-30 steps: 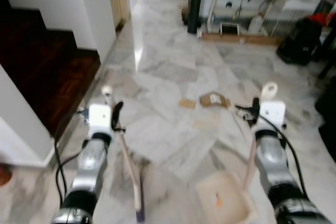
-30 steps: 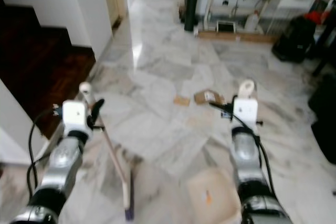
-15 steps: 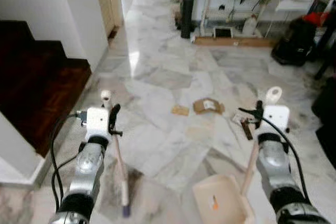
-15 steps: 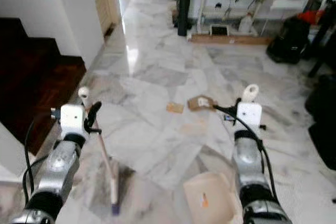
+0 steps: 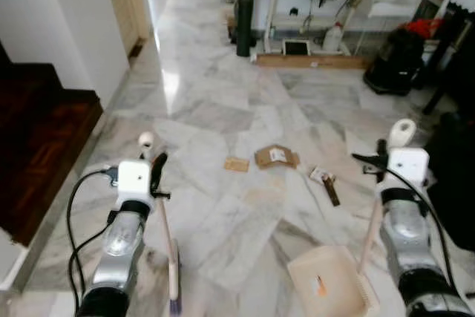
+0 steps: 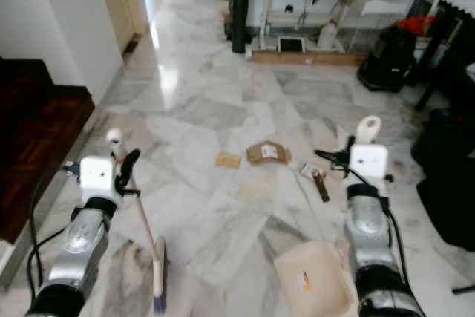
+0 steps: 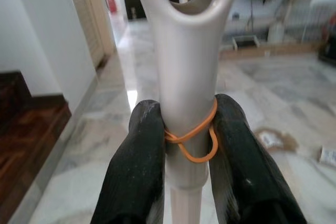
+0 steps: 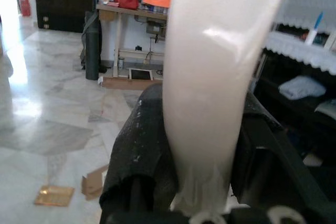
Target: Sweep floor
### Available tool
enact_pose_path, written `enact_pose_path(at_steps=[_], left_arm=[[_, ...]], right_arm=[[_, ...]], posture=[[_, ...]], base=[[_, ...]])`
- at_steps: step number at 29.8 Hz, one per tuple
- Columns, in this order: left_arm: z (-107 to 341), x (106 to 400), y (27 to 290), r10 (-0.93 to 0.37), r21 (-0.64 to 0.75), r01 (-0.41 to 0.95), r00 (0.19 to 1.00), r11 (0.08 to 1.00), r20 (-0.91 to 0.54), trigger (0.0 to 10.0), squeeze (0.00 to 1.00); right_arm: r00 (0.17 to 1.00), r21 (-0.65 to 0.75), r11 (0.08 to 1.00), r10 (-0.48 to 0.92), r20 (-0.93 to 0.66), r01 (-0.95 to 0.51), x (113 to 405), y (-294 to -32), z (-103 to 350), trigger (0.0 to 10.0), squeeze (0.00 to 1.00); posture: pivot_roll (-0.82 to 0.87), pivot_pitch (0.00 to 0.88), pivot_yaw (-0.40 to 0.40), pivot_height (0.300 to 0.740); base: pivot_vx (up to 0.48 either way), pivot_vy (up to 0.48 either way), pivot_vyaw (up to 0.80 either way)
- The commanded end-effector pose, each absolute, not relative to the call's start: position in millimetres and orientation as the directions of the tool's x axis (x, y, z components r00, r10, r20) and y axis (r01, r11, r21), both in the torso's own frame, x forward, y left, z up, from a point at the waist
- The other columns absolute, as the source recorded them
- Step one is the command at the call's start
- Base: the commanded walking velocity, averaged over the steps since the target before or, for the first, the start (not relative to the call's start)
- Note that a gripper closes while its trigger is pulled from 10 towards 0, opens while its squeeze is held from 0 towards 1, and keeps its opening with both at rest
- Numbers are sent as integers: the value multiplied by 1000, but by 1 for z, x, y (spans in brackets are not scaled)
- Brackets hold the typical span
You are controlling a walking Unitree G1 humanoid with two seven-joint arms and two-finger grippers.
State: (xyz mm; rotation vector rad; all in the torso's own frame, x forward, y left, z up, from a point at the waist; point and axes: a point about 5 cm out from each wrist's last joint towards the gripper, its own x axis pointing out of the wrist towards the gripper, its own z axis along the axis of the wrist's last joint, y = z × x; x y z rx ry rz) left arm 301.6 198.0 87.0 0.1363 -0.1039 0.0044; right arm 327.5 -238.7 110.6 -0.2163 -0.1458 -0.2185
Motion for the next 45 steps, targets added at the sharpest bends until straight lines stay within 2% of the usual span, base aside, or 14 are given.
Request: enact_pose_path(at_steps=[1,8,14,23,45], left_arm=[[107,306,199,-18,152,-9,984,988,178,10000,0],[115,304,222,32,167,-63,982,984,184,10000,0],[119,299,231,70,167,-102,979,981,189,10000,0],[115,305,221,39,155,-65,986,986,162,10000,0],[111,312,207,3,132,-21,990,991,138,10000,0]], right_arm=[[954,-175,952,-215,210,252,328,-245,122,10000,0],[957,-159,959,-201,206,236,329,-236,121,10000,0],[967,-159,967,-169,191,201,333,-231,121,10000,0],[959,-122,963,-213,189,238,334,-234,122,10000,0],[959,-109,965,-214,186,237,331,-230,119,10000,0]], posture=[[40,0,27,740],[81,0,14,740],[113,0,4,740],[80,0,30,740],[33,0,44,740]], base=[[330,0,0],[328,0,0],[326,0,0],[328,0,0],[321,0,0]])
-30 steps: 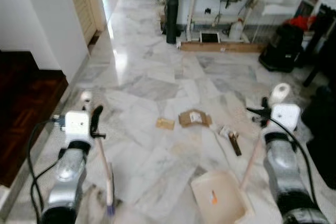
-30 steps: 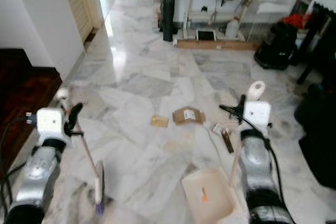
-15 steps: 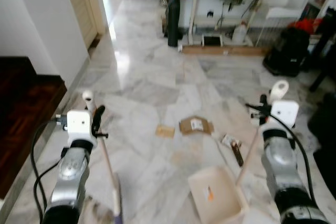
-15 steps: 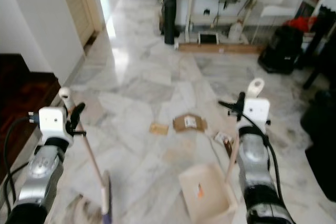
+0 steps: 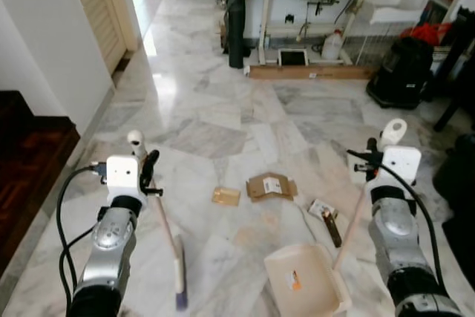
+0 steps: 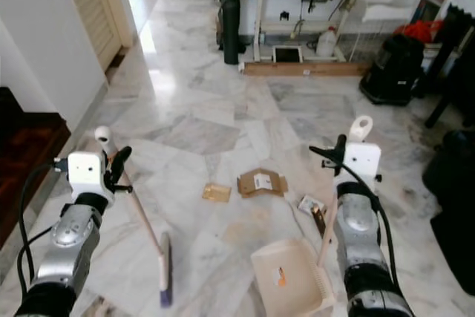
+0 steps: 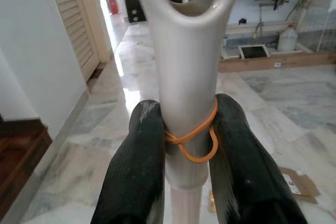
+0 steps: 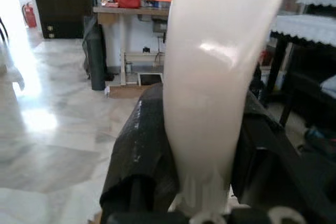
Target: Sweep floor
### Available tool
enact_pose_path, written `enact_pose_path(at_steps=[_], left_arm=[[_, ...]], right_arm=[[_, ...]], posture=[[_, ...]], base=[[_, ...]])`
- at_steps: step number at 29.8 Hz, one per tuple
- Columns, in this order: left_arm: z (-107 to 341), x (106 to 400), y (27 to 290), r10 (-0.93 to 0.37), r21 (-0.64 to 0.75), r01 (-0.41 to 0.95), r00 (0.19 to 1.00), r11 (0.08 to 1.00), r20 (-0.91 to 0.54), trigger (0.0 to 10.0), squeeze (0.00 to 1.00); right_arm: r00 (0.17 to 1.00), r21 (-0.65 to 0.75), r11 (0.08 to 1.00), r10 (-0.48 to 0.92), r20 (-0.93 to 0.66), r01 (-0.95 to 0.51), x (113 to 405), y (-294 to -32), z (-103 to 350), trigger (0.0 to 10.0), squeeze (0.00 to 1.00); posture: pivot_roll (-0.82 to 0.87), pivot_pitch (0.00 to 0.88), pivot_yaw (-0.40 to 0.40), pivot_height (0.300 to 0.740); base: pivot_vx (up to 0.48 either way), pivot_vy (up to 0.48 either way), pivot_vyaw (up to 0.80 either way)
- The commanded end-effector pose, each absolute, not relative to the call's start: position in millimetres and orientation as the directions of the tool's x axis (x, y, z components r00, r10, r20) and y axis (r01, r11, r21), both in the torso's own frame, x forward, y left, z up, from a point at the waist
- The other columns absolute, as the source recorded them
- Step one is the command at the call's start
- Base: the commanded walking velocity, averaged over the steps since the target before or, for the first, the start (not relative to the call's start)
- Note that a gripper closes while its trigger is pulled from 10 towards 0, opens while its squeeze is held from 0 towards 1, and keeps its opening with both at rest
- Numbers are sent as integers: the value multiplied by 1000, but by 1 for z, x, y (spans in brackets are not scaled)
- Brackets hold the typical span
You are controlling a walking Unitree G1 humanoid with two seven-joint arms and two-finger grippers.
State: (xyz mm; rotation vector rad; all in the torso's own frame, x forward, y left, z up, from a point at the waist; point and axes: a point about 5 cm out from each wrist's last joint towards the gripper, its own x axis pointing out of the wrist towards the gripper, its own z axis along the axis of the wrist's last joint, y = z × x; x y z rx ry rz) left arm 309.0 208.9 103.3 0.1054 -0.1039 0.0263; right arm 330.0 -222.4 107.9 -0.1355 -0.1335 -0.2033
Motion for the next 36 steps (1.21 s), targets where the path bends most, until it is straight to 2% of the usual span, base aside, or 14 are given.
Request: enact_pose_path(at_steps=[1,36], left_arm=[[111,312,207,3,132,-21,991,991,137,10000,0],[111,304,212,14,138,-33,991,990,133,10000,0]], right_arm=[[959,-109,965,-215,186,237,331,-231,118,10000,0],[965,-114,969,-197,174,219,328,-226,117,10000,0]], posture=[[34,0,43,740],[48,0,34,740]], base=[[315,0,0],[309,0,0]])
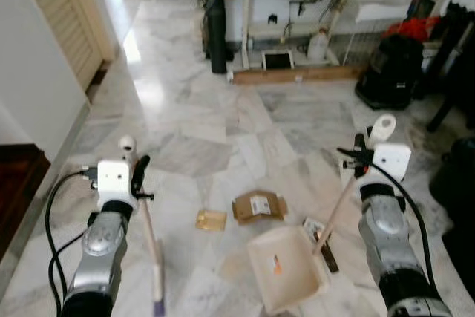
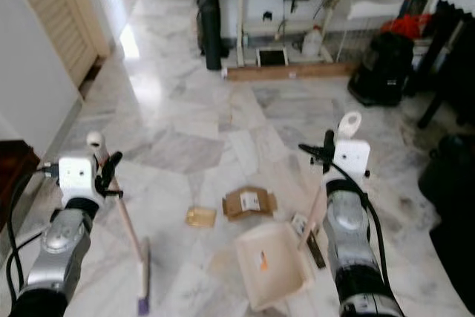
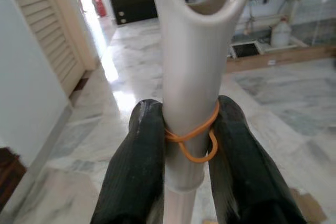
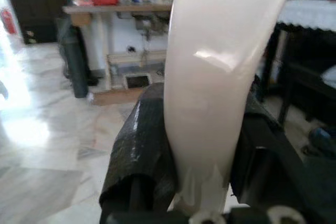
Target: Sweep floor
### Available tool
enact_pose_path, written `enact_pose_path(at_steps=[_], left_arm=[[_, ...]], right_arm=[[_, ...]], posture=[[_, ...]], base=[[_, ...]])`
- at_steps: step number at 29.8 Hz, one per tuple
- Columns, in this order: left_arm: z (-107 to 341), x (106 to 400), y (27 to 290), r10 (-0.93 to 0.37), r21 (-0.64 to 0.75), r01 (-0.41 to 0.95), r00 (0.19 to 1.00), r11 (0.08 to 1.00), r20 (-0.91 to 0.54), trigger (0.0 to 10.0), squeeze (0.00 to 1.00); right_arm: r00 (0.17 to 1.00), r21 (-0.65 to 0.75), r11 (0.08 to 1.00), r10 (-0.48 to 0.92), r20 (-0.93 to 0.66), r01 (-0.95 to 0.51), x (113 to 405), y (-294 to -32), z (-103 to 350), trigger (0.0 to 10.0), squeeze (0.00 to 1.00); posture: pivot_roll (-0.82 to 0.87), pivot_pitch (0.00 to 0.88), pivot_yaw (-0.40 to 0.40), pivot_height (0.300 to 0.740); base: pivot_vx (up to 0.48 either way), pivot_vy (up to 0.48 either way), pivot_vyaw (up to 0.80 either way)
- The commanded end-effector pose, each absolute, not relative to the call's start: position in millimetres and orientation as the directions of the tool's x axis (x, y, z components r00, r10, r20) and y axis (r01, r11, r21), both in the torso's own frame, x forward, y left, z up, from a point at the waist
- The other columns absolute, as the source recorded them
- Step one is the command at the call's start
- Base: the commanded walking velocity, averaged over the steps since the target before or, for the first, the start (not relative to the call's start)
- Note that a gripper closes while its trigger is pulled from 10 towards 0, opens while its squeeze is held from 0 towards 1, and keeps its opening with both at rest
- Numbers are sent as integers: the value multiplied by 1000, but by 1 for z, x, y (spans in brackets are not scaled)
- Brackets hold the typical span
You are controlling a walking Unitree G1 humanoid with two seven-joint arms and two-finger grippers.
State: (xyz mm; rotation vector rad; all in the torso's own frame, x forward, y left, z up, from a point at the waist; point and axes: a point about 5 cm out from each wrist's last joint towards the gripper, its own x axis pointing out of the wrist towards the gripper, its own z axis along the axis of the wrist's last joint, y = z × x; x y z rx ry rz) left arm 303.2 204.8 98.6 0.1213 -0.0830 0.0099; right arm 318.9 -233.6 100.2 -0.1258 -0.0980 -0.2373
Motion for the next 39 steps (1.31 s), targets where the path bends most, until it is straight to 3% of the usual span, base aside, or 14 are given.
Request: enact_pose_path(at_steps=[1,15,33,39], left_arm=[[110,304,211,13,138,-32,991,990,132,10000,0],[112,305,210,7,138,-25,991,990,132,10000,0],[113,304,212,22,159,-44,990,986,136,10000,0],[113,304,212,25,158,-46,991,986,135,10000,0]], right_arm=[[965,-114,969,-197,174,218,328,-226,117,10000,0],[965,-113,970,-195,175,216,329,-225,119,10000,0],[966,-114,969,-196,169,217,330,-225,119,10000,0],[966,-110,971,-194,170,214,330,-224,119,10000,0]], posture=[[48,0,34,740],[52,0,34,740],[56,0,29,740],[56,0,29,740]], base=[[304,0,0],[298,0,0],[0,0,0],[0,-366,0]])
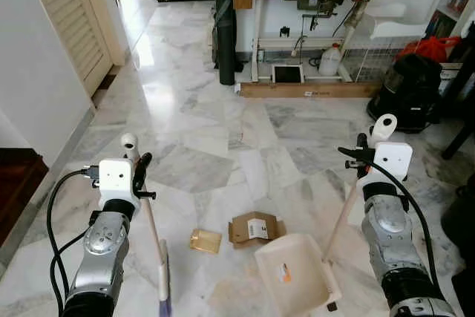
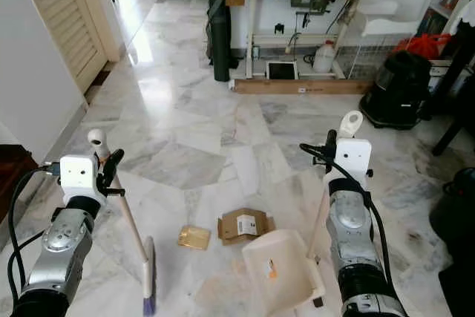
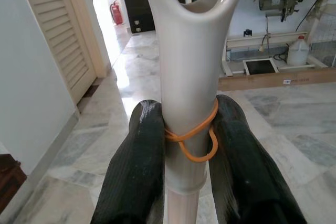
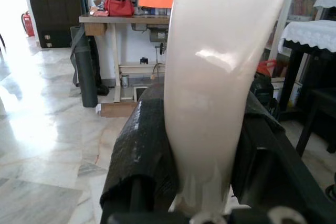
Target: Sweep floor
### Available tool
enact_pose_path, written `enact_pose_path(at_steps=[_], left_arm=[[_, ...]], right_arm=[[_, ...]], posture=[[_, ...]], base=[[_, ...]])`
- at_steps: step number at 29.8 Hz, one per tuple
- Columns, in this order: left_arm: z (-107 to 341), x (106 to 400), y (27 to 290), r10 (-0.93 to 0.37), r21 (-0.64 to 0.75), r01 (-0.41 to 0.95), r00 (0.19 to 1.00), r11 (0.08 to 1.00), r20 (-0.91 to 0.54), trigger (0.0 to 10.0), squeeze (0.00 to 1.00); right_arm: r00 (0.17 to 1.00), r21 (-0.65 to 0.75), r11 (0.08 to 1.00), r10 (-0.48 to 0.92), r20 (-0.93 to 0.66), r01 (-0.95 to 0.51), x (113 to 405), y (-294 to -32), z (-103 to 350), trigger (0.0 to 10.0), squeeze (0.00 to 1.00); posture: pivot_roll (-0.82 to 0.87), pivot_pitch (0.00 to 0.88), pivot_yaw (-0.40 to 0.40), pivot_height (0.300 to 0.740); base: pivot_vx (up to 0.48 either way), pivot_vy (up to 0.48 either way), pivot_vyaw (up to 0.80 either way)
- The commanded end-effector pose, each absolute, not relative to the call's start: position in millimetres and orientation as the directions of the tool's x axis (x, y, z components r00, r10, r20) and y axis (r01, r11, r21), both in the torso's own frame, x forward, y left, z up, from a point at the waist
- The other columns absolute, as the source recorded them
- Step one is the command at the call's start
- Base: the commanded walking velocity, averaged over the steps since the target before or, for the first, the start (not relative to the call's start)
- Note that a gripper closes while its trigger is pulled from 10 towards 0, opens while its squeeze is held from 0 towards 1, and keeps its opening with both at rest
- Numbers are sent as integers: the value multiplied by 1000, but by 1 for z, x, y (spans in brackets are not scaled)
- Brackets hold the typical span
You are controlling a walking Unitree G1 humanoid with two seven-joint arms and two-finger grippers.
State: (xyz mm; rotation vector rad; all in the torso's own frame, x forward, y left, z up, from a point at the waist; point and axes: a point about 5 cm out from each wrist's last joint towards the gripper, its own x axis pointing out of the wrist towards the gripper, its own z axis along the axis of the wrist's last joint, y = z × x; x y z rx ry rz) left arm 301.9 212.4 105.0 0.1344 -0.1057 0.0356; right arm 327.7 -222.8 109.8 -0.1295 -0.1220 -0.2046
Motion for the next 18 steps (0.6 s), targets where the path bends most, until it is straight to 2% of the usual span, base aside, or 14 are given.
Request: enact_pose_path(at_steps=[1,18], left_arm=[[112,304,212,25,158,-46,991,986,134,10000,0],[113,305,211,27,157,-48,990,986,137,10000,0]], right_arm=[[966,-111,971,-194,170,214,330,-224,119,10000,0],[967,-113,971,-192,169,212,331,-224,119,10000,0]], posture=[[56,0,29,740],[55,0,24,740]], base=[[0,-371,0],[0,-369,0]])
